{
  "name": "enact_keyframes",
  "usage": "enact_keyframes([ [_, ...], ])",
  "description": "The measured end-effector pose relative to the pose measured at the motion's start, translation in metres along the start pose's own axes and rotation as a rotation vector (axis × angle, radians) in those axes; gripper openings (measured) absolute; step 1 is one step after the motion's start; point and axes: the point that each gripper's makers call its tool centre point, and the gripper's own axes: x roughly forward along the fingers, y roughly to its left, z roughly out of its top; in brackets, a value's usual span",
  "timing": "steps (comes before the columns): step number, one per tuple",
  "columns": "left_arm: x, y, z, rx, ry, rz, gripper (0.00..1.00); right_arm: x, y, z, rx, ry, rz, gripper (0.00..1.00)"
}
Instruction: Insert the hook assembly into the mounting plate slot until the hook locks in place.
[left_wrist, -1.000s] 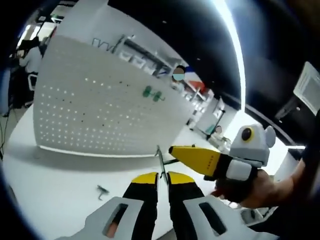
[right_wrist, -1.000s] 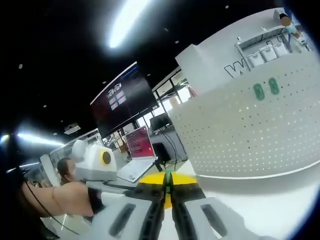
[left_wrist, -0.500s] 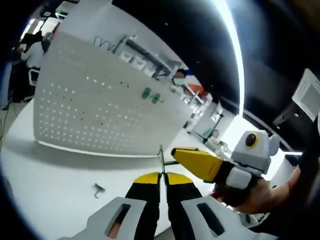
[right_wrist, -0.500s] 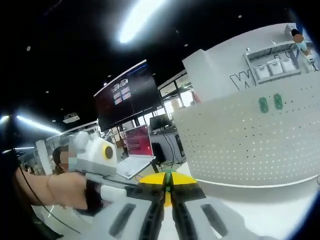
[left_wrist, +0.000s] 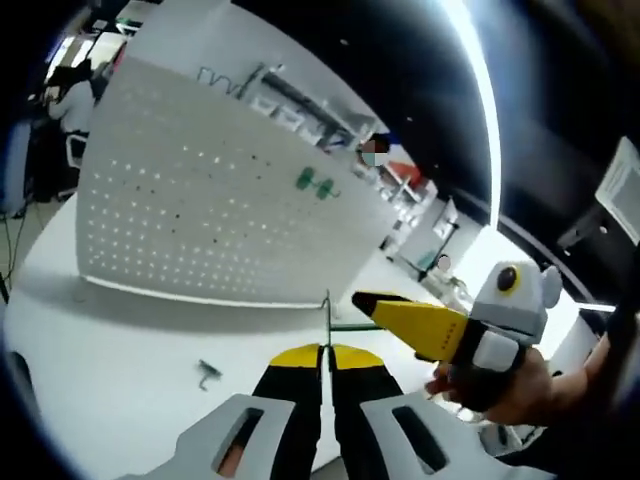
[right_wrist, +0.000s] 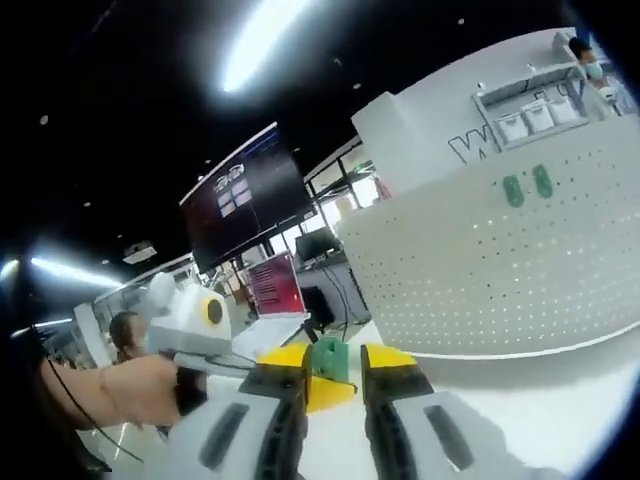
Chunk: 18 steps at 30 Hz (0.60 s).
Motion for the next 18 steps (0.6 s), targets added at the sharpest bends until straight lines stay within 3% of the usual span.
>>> enact_keyframes([
  [5,-0.001,0.007,-0.003,0.146,0.037,0.050,0.01,-0.002,0.001,-0.003,0.021,0.040,0.020,0.14],
  [13,0.000,0.000,-0.003,0.170,0.010,0.057,0.01,0.006,0.014,-0.020,0.052,0.087,0.041,0.13],
  [18,-0.001,-0.005,-0.001,0.235,0.001,0.042,0.01,0.010,0.018,-0.023,0.057,0.091,0.038,0.10],
])
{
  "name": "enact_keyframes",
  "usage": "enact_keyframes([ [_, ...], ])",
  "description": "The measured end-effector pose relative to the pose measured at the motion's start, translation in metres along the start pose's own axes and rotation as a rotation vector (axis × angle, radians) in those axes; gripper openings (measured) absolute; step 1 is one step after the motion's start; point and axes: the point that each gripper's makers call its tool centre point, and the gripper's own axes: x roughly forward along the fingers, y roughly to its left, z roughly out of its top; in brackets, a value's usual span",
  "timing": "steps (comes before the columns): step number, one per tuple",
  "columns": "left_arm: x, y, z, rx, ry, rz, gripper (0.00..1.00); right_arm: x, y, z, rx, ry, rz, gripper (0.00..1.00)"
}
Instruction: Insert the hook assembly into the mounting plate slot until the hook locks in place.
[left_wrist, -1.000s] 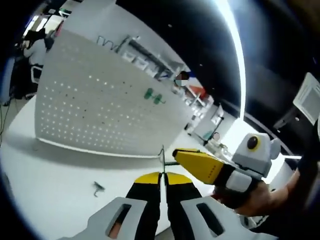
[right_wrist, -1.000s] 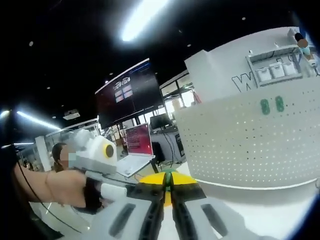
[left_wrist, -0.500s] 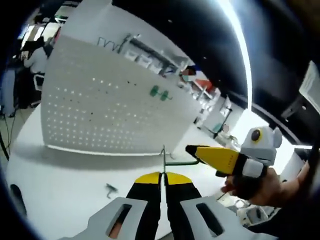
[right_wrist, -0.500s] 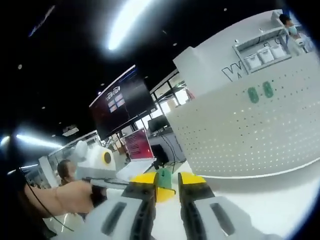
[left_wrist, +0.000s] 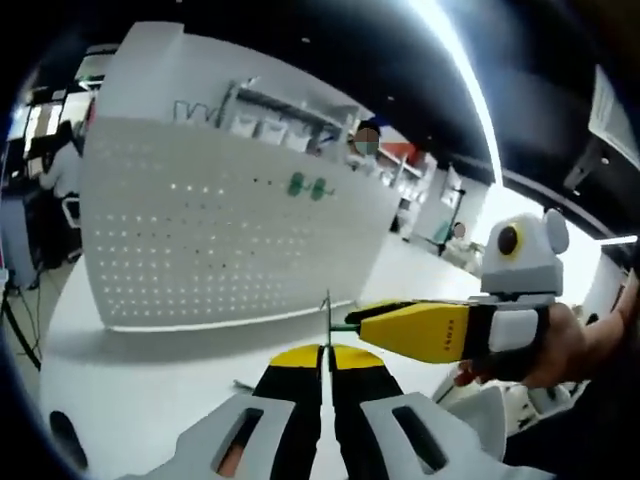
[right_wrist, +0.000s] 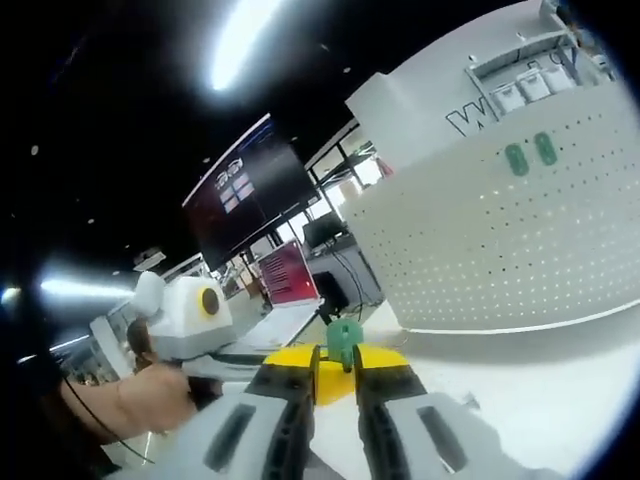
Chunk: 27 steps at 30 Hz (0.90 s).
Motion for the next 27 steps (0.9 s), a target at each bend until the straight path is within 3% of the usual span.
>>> enact_keyframes([
  [11,-0.004,-0.002,0.008,0.061,-0.059,-0.014,0.01,0.001,0.000,0.004,-0.037,-0.004,-0.019,0.04],
  [27,-0.002,0.007,-0.003,0.127,-0.033,0.013,0.03,0.008,-0.005,-0.008,-0.089,0.020,-0.040,0.01],
])
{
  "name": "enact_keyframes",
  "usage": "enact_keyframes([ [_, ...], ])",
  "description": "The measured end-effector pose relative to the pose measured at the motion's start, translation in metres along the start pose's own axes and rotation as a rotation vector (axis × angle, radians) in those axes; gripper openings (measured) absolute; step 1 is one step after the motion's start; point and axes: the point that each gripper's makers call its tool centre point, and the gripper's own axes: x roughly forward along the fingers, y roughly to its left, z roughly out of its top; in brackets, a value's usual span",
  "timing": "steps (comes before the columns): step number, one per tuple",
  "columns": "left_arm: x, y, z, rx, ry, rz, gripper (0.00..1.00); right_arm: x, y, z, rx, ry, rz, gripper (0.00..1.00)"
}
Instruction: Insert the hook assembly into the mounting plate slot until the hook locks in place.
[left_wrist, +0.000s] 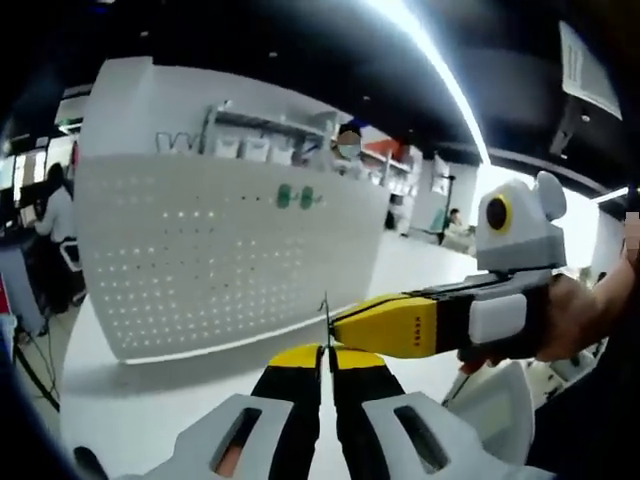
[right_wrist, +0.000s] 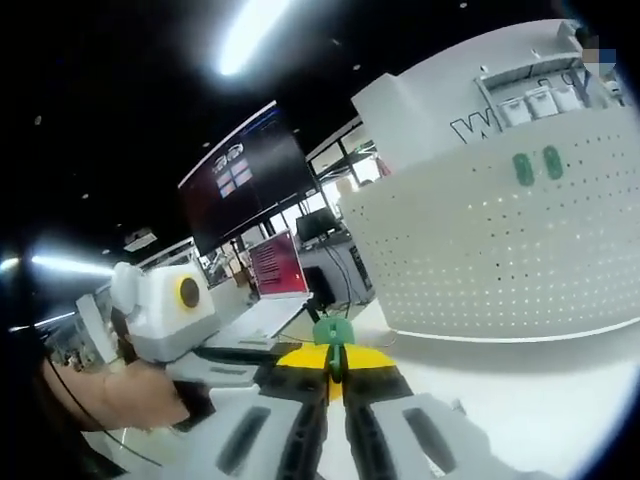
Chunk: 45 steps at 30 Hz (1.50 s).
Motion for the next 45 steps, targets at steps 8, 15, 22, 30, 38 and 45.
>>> enact_keyframes([
  [8,-0.003,0.004,-0.005,0.015,-0.009,0.031,0.04,0.004,0.002,-0.004,-0.050,0.022,0.009,0.01],
  [15,-0.003,0.005,-0.009,-0.058,-0.001,0.005,0.11,-0.001,-0.001,0.002,-0.119,0.007,-0.004,0.01],
  [22,-0.005,0.001,-0.004,-0.045,-0.061,0.005,0.29,-0.009,-0.019,0.007,-0.127,-0.009,-0.052,0.01],
  [30,-0.001,-0.001,-0.007,-0.101,-0.047,-0.004,0.67,-0.016,-0.037,0.022,-0.157,-0.052,-0.105,0.01],
  [38,0.000,-0.010,-0.008,-0.104,-0.054,-0.028,0.83,-0.022,-0.058,0.042,-0.198,-0.123,-0.182,0.01],
  [45,0.000,-0.008,-0.006,-0.081,-0.057,-0.016,0.92,-0.020,-0.083,0.061,-0.243,-0.164,-0.245,0.01],
])
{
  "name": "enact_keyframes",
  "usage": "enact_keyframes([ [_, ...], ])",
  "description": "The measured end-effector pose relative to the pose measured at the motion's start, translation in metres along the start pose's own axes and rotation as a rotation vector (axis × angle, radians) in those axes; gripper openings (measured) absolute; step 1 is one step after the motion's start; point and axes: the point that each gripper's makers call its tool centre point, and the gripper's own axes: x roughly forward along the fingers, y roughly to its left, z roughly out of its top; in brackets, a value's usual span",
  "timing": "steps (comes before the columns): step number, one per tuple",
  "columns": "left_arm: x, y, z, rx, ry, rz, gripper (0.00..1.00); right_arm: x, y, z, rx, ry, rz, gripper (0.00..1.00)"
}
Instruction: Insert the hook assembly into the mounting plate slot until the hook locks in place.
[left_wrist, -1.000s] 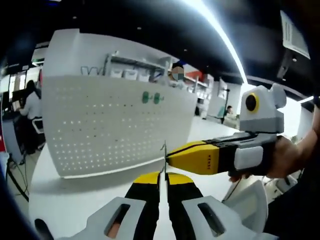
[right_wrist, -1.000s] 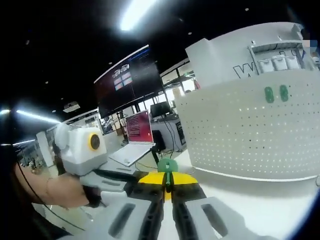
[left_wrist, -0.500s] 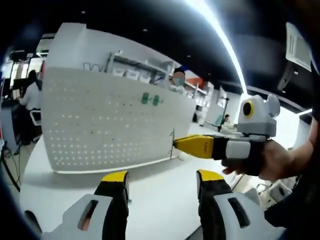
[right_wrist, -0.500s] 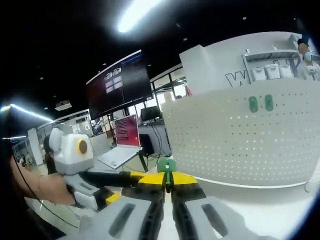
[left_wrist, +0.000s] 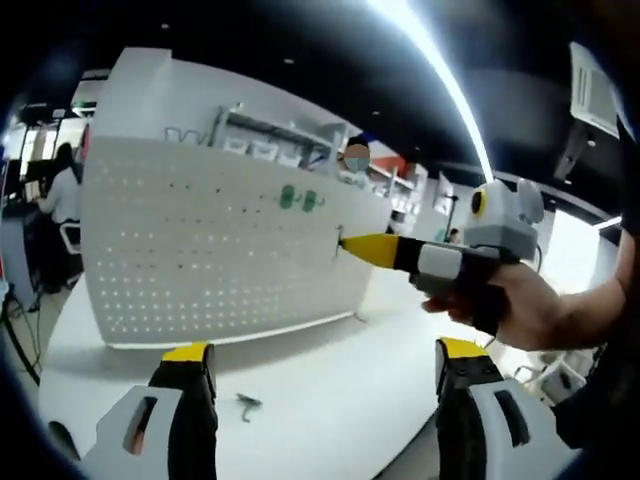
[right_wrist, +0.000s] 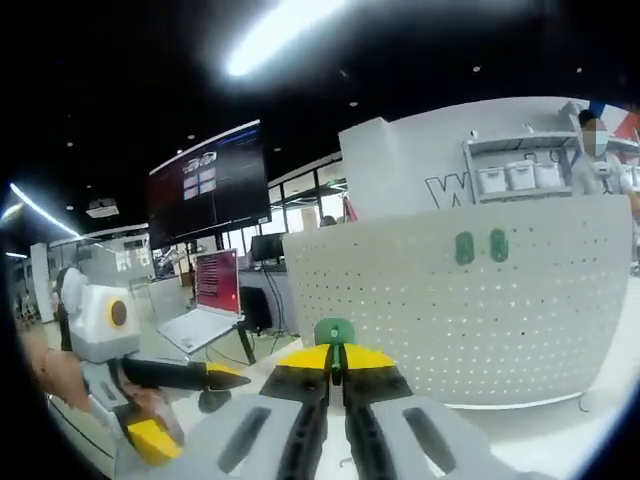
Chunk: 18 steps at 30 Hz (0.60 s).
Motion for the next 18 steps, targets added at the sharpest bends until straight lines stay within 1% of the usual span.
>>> enact_keyframes([
  [2,0.001,0.001,0.001,0.027,0.005,0.001,0.96,0.003,-0.011,0.002,-0.005,-0.009,-0.031,0.01],
  [4,0.001,0.000,0.002,0.037,0.008,0.001,1.00,0.006,-0.016,0.002,-0.013,-0.011,-0.044,0.01],
  [9,0.003,-0.001,0.004,0.036,0.003,-0.010,1.00,0.014,-0.033,0.005,-0.016,-0.025,-0.071,0.01],
  [12,0.004,0.002,0.003,0.033,0.010,-0.004,1.00,0.017,-0.040,0.007,-0.014,-0.031,-0.085,0.01],
  [13,0.003,0.004,0.002,0.047,0.014,0.004,1.00,0.018,-0.042,0.007,-0.021,-0.032,-0.089,0.01],
  [14,0.003,0.005,0.001,0.048,0.018,0.008,1.00,0.020,-0.046,0.008,-0.046,-0.031,-0.101,0.01],
  [18,0.004,0.006,-0.003,0.040,0.021,0.013,1.00,0.027,-0.057,0.011,-0.062,-0.041,-0.117,0.01],
])
